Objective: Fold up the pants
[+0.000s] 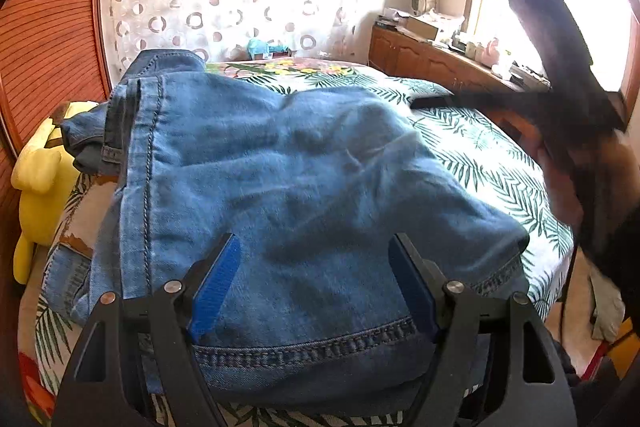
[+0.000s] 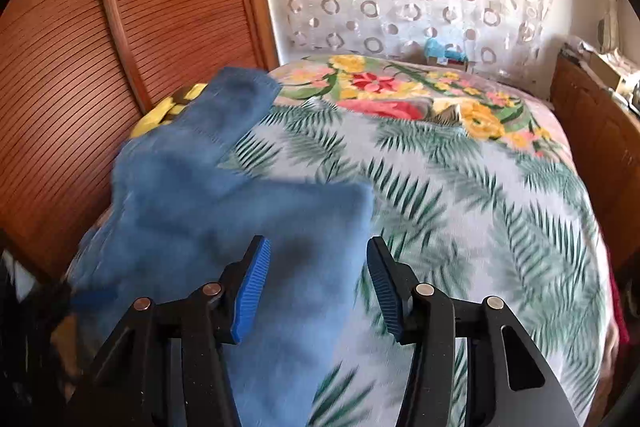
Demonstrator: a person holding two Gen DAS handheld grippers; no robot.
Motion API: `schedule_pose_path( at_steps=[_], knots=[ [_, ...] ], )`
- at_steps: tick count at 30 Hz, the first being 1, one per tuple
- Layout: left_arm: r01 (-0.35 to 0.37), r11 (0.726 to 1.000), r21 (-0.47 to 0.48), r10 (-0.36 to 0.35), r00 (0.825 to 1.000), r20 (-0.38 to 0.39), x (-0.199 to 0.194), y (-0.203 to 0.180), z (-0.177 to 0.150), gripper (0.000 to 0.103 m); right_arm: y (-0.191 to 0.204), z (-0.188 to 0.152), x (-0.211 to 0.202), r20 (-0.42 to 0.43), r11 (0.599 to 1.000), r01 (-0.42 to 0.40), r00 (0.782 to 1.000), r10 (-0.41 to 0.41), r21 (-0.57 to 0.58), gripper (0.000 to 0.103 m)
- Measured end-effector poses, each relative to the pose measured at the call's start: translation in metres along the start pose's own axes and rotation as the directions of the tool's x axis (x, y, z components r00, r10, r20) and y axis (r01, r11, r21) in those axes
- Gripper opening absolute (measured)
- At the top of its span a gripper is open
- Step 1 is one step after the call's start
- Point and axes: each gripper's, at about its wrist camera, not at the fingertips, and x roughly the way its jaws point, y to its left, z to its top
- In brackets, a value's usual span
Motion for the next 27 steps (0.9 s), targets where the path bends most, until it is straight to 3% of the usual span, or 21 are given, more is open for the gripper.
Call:
schedule_pose_path(
  at_steps=[8, 22, 26, 27],
  knots=[
    [-0.021, 1.000, -0.019, 0.021, 1.000, 0.001, 0.006, 0.005, 0.010, 0.080, -0.002, -0.059, -0.007, -0.056, 0.998, -0.035, 0.998, 0.037, 0.042, 0.053],
    [-0.062, 0.998, -0.016, 0.062, 0.998, -0.025, 0.005, 0.029, 0.001, 0.080, 0.005, -0.075, 0.013, -0.079, 0.992, -0.080, 0.993, 0.088, 0.098, 0.053],
    [-0.056, 0.998, -0.030, 0.055, 0.998, -0.013, 0.001, 0.037, -0.003, 0.080, 0.009, -0.073, 0.016, -0.093, 0.988, -0.123, 0.987, 0.131, 0.093, 0.010],
    [-0.055, 0.998, -0.032, 0.054, 0.998, -0.012, 0.001, 0.038, -0.002, 0.080, 0.012, -0.073, 0.015, -0.089, 0.990, -0.122, 0.988, 0.128, 0.067, 0.009]
  ],
)
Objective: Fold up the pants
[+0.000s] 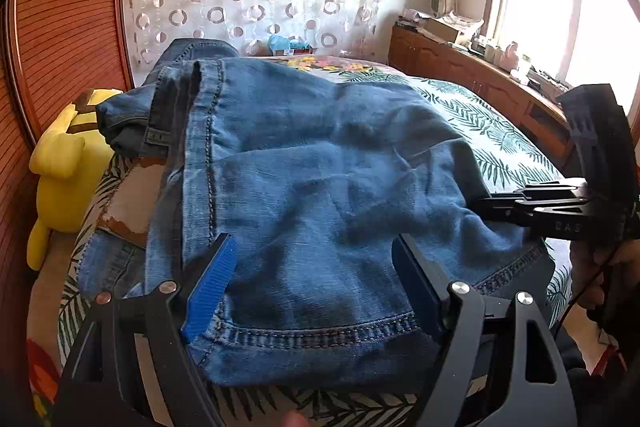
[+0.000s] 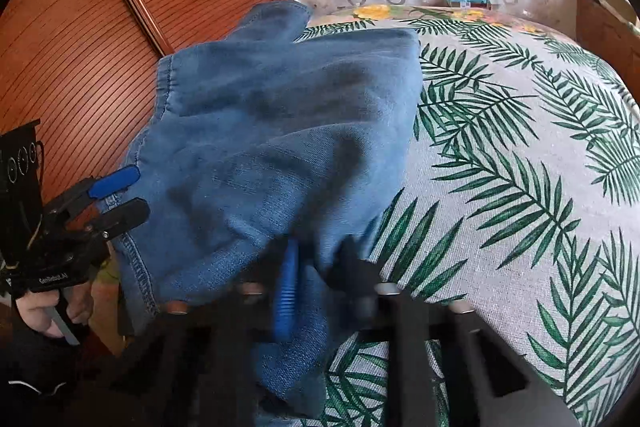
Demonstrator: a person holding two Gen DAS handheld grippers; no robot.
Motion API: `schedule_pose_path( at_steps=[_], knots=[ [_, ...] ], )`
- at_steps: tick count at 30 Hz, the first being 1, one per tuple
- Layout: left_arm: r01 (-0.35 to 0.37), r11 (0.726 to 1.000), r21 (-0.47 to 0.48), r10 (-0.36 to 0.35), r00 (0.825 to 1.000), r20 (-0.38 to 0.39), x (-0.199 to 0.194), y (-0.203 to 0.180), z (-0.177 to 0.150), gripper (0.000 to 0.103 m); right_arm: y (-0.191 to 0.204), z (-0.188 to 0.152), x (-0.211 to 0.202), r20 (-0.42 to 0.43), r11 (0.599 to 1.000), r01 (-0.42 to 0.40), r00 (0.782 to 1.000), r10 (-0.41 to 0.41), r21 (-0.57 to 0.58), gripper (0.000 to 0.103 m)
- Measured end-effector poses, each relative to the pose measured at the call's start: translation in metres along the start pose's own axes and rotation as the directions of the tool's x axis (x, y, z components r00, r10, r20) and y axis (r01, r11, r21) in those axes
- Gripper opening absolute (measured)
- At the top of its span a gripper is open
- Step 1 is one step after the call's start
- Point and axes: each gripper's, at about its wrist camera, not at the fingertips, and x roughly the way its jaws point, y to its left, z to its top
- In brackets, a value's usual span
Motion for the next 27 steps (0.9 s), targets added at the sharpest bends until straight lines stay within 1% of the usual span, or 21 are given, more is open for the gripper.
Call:
schedule_pose_path(
  at_steps=[2, 4, 6, 8, 10, 12, 14, 16, 17, 18, 19, 20, 21, 22, 23, 25, 27],
  knots=[
    [-0.001, 1.000, 0.000, 0.001, 1.000, 0.002, -0.001, 0.000, 0.001, 0.080, 0.000, 0.001, -0.007, 0.036, 1.000, 0.016, 0.999, -0.016, 0.000, 0.005],
    [0.003, 1.000, 0.004, -0.003, 1.000, 0.005, -0.002, -0.001, 0.003, 0.080, -0.001, 0.005, -0.022, 0.088, 0.999, 0.032, 0.996, -0.032, 0.005, 0.005],
    [0.010, 1.000, 0.008, -0.010, 1.000, 0.016, -0.004, -0.004, 0.006, 0.080, -0.003, 0.008, -0.041, 0.140, 0.998, 0.069, 0.988, -0.069, 0.005, 0.004],
    [0.012, 1.000, 0.018, -0.013, 1.000, 0.024, -0.006, -0.007, 0.008, 0.080, -0.010, 0.009, -0.057, 0.163, 0.996, 0.088, 0.983, -0.087, 0.002, 0.004],
    [0.019, 1.000, 0.019, -0.019, 0.999, 0.026, -0.006, -0.009, 0.009, 0.080, -0.019, 0.008, -0.065, 0.168, 0.992, 0.124, 0.978, -0.124, 0.011, 0.004],
    [0.023, 1.000, 0.020, -0.024, 0.999, 0.026, -0.005, -0.010, 0.009, 0.080, -0.029, 0.003, -0.069, 0.156, 0.992, 0.125, 0.980, -0.128, 0.024, 0.004],
    [0.024, 1.000, 0.020, -0.024, 1.000, 0.020, -0.003, -0.011, 0.008, 0.080, -0.035, -0.002, -0.064, 0.125, 0.993, 0.117, 0.985, -0.120, 0.031, 0.004],
    [0.026, 1.000, 0.018, -0.026, 0.999, 0.022, -0.003, -0.012, 0.008, 0.080, -0.033, -0.007, -0.058, 0.089, 0.989, 0.145, 0.985, -0.146, 0.019, 0.004],
    [0.032, 0.999, 0.018, -0.032, 0.999, 0.024, -0.004, -0.014, 0.009, 0.080, -0.031, -0.008, -0.055, 0.083, 0.989, 0.150, 0.985, -0.151, 0.020, 0.009],
    [0.038, 0.999, 0.019, -0.039, 0.999, 0.027, -0.005, -0.016, 0.011, 0.080, -0.030, -0.009, -0.055, 0.077, 0.989, 0.145, 0.986, -0.147, 0.026, 0.012],
    [0.046, 0.999, 0.024, -0.047, 0.998, 0.031, -0.006, -0.019, 0.011, 0.080, -0.030, -0.010, -0.053, 0.073, 0.989, 0.140, 0.987, -0.142, 0.038, 0.020],
    [0.047, 0.998, 0.033, -0.048, 0.998, 0.031, -0.005, -0.022, 0.011, 0.080, -0.030, -0.012, -0.053, 0.075, 0.989, 0.134, 0.988, -0.138, 0.054, 0.037],
    [0.042, 0.998, 0.042, -0.043, 0.999, 0.028, -0.004, -0.024, 0.011, 0.080, -0.031, -0.014, -0.052, 0.081, 0.990, 0.126, 0.988, -0.131, 0.067, 0.049],
    [0.035, 0.998, 0.051, -0.036, 0.999, 0.023, -0.002, -0.026, 0.010, 0.080, -0.031, -0.016, -0.051, 0.084, 0.991, 0.114, 0.989, -0.120, 0.074, 0.064],
    [0.027, 0.998, 0.058, -0.027, 1.000, 0.010, 0.002, -0.026, 0.008, 0.080, -0.030, -0.017, -0.049, 0.082, 0.991, 0.109, 0.990, -0.115, 0.077, 0.067],
    [0.012, 0.998, 0.061, -0.011, 1.000, -0.008, 0.007, -0.024, 0.004, 0.080, -0.034, -0.020, -0.037, 0.062, 0.991, 0.105, 0.992, -0.111, 0.083, 0.067],
    [-0.007, 0.998, 0.067, 0.007, 1.000, -0.010, 0.009, -0.023, 0.001, 0.080, -0.035, -0.026, -0.031, 0.047, 0.991, 0.090, 0.994, -0.095, 0.102, 0.067]
  ],
)
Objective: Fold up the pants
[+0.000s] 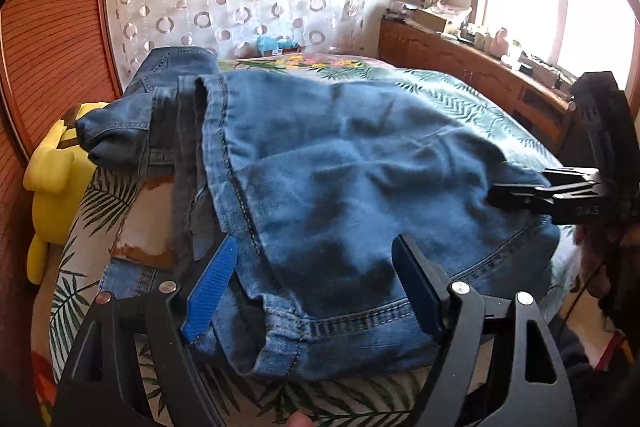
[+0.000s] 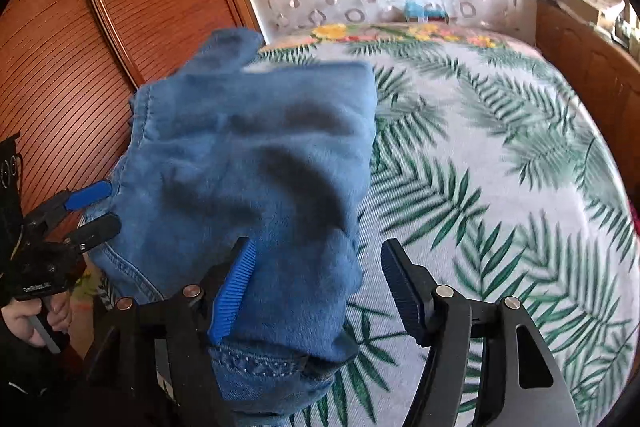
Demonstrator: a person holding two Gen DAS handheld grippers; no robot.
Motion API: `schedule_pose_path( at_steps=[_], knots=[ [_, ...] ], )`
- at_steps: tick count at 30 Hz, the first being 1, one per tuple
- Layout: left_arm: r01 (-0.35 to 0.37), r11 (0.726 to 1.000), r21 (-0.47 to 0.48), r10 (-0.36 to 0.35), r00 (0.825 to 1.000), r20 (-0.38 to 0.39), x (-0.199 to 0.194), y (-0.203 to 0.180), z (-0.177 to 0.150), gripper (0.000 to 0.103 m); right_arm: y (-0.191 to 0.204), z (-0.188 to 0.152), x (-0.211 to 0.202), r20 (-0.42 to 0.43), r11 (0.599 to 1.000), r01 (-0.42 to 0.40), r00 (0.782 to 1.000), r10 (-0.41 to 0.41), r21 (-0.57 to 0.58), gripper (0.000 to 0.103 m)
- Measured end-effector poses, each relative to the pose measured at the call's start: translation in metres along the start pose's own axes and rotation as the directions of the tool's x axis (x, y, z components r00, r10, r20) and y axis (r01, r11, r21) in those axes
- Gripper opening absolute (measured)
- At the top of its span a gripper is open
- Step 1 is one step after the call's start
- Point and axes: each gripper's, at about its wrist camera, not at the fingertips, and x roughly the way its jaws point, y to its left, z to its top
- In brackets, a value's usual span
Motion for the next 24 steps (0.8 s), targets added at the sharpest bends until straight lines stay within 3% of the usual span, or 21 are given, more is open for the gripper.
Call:
schedule_pose_path(
  at_steps=[3, 5, 8, 16, 20, 24],
  knots=[
    [-0.055, 0.998, 0.004, 0.055, 0.998, -0.010, 0.004, 0.005, -0.003, 0.080, 0.001, -0.004, 0.002, -0.006, 1.000, -0.027, 1.000, 0.027, 0.007, 0.067],
    [-0.051, 0.998, -0.021, 0.050, 0.998, -0.031, 0.008, 0.015, -0.007, 0.080, 0.002, -0.005, 0.004, -0.022, 0.996, -0.091, 0.996, 0.091, 0.021, 0.038],
    [-0.033, 0.999, -0.037, 0.032, 0.999, -0.031, 0.008, 0.020, -0.010, 0.080, 0.010, -0.005, 0.001, -0.016, 0.994, -0.107, 0.994, 0.106, -0.014, 0.019],
    [0.000, 0.995, -0.102, 0.002, 1.000, 0.022, -0.025, 0.043, -0.001, 0.080, 0.051, 0.026, -0.035, 0.096, 0.983, -0.113, 0.987, 0.128, -0.146, 0.012],
    [-0.038, 0.992, -0.123, 0.048, 0.995, 0.083, -0.062, 0.064, 0.009, 0.080, 0.091, 0.047, -0.044, 0.135, 0.963, -0.149, 0.974, 0.182, -0.225, 0.012],
    [-0.089, 0.986, -0.141, 0.107, 0.986, 0.130, -0.093, 0.086, 0.013, 0.080, 0.128, 0.066, -0.026, 0.123, 0.939, -0.199, 0.963, 0.241, -0.282, 0.012]
  ],
)
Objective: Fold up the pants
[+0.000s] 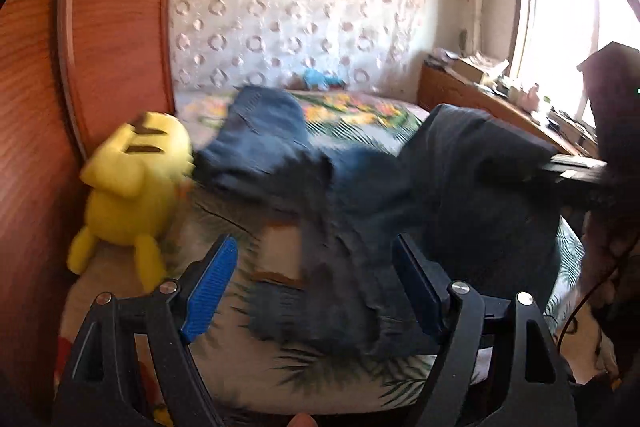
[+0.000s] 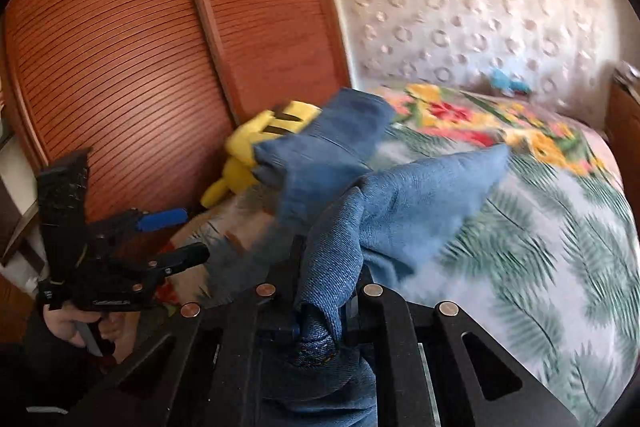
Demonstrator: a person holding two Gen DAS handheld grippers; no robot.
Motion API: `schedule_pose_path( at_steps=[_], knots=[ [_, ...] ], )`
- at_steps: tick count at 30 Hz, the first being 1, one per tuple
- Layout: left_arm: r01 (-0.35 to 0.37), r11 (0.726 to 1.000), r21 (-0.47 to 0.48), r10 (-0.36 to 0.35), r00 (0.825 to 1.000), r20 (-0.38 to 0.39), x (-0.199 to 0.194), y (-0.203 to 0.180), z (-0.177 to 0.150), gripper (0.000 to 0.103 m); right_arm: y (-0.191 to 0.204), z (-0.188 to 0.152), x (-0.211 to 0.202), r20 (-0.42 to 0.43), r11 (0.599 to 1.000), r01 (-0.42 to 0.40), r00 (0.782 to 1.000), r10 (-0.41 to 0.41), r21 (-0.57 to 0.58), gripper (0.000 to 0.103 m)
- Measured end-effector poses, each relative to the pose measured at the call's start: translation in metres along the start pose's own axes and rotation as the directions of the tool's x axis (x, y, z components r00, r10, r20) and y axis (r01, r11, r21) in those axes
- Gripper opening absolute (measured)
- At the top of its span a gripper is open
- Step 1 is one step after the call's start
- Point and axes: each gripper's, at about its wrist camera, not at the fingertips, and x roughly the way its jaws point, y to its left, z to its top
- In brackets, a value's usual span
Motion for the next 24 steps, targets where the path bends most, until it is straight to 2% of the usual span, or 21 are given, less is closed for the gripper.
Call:
schedule_pose_path(
  at_steps=[5, 9, 11, 13, 18, 20, 22, 24],
  knots=[
    [-0.070, 0.997, -0.029, 0.071, 0.997, 0.040, -0.023, 0.030, 0.005, 0.080, 0.030, 0.012, 0.063, -0.067, 0.994, -0.099, 0.993, 0.096, -0.041, 0.012],
    [-0.105, 0.993, -0.052, 0.107, 0.993, 0.053, -0.032, 0.047, 0.005, 0.080, 0.057, -0.001, 0.108, -0.171, 0.986, -0.156, 0.975, 0.144, -0.055, 0.012],
    [-0.113, 0.992, -0.062, 0.117, 0.992, 0.057, -0.034, 0.054, 0.004, 0.080, 0.061, -0.012, 0.132, -0.231, 0.985, -0.163, 0.962, 0.147, -0.051, 0.012],
    [-0.116, 0.991, -0.068, 0.120, 0.991, 0.054, -0.032, 0.056, 0.004, 0.080, 0.063, -0.019, 0.146, -0.254, 0.985, -0.163, 0.956, 0.145, -0.053, 0.014],
    [-0.102, 0.993, -0.065, 0.105, 0.993, 0.045, -0.026, 0.055, 0.004, 0.080, 0.066, -0.008, 0.140, -0.245, 0.982, -0.180, 0.956, 0.163, -0.050, 0.031],
    [-0.092, 0.994, -0.061, 0.095, 0.995, 0.043, -0.024, 0.051, 0.005, 0.080, 0.063, 0.000, 0.126, -0.214, 0.984, -0.164, 0.966, 0.146, -0.072, 0.043],
    [-0.078, 0.995, -0.056, 0.080, 0.996, 0.038, -0.021, 0.046, 0.005, 0.080, 0.056, 0.005, 0.107, -0.177, 0.984, -0.157, 0.974, 0.141, -0.082, 0.052],
    [-0.060, 0.997, -0.054, 0.062, 0.998, 0.034, -0.017, 0.042, 0.006, 0.080, 0.046, 0.008, 0.090, -0.136, 0.990, -0.112, 0.986, 0.099, -0.089, 0.053]
  ],
)
